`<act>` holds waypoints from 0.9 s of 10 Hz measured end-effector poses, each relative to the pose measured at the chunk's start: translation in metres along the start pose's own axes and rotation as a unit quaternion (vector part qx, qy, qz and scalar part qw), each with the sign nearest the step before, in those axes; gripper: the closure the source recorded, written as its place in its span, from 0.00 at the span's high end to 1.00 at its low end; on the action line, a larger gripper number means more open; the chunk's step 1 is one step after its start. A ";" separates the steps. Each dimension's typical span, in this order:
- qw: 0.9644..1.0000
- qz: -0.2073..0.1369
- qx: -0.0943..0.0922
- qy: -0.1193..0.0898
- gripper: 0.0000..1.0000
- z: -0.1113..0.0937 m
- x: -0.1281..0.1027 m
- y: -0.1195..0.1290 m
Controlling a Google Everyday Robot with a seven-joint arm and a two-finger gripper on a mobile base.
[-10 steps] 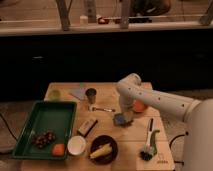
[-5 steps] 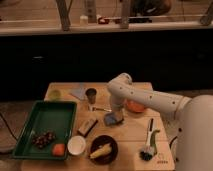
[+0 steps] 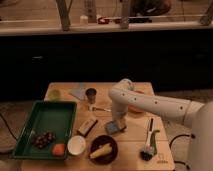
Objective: Wipe table surface with sponge
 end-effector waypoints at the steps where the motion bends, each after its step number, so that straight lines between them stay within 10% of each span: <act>1: 1.000 0.012 -0.003 0.006 0.00 -0.001 0.013 0.008; 5: 0.998 0.057 -0.005 0.033 0.00 -0.001 0.055 0.000; 9: 0.998 0.056 0.016 0.015 0.00 -0.002 0.052 -0.035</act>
